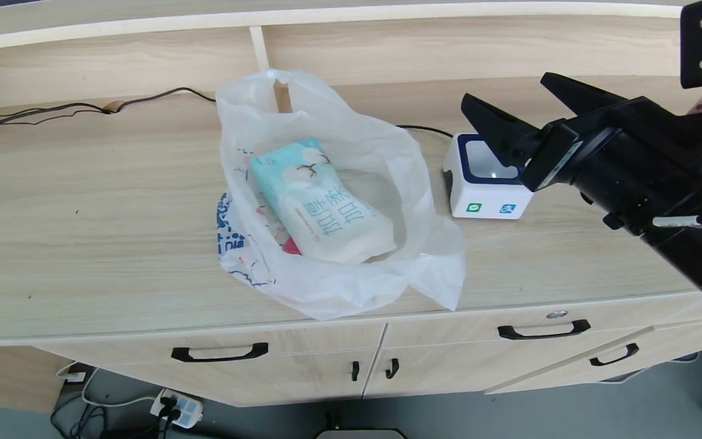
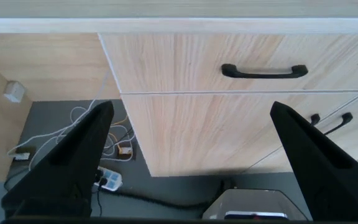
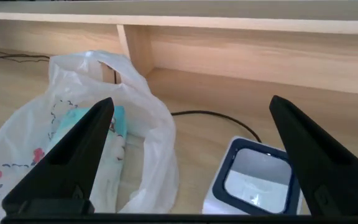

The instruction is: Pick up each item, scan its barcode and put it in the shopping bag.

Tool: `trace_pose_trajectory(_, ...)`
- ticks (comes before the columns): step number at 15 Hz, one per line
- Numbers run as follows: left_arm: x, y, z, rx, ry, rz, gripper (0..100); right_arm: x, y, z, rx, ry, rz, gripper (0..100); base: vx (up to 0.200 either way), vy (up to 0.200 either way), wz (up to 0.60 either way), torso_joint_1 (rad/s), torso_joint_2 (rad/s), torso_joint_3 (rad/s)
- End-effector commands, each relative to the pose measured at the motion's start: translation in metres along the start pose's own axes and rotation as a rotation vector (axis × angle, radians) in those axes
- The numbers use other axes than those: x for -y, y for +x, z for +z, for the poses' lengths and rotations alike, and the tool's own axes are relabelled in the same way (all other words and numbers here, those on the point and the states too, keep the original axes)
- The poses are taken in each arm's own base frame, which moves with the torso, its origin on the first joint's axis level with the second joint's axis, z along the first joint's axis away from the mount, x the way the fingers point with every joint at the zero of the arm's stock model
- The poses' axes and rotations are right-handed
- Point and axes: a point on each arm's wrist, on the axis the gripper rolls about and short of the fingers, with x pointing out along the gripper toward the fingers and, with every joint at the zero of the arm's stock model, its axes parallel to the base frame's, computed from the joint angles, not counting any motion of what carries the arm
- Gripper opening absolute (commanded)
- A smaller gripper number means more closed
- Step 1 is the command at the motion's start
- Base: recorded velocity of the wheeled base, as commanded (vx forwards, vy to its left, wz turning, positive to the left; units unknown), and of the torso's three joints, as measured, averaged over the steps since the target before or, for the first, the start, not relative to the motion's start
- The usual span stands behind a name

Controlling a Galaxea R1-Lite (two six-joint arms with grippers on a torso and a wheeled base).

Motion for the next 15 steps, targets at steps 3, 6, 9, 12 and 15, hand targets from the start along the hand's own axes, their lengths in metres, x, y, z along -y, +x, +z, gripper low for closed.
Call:
trace_pose_trajectory(3,0.000,0.000,0.000,-0.001,0.000,0.000,100,-0.022,0.013,0.021,0.083,0.057,0.060,100,0.000,0.000,-0.40,0.002,0.00,0.000)
trace_pose_trajectory(6,0.000,0.000,0.000,-0.001,0.000,0.000,100,-0.040,-0.003,0.019,0.061,0.095,0.141,100,0.000,0.000,0.00,0.000,0.00,0.000)
trace_pose_trajectory(9,0.000,0.000,0.000,-0.001,0.000,0.000,100,-0.049,-0.028,0.014,0.018,0.092,0.199,100,0.000,0.000,0.00,0.000,0.00,0.000)
trace_pose_trajectory(12,0.000,0.000,0.000,-0.002,0.003,-0.001,100,-0.043,-0.046,0.014,0.006,0.073,0.199,100,0.000,0.000,0.00,0.000,0.00,0.000)
trace_pose_trajectory(15,0.000,0.000,0.000,-0.002,0.001,0.000,100,-0.039,-0.065,0.005,-0.036,0.065,0.211,100,0.000,0.000,0.20,0.001,0.00,0.001)
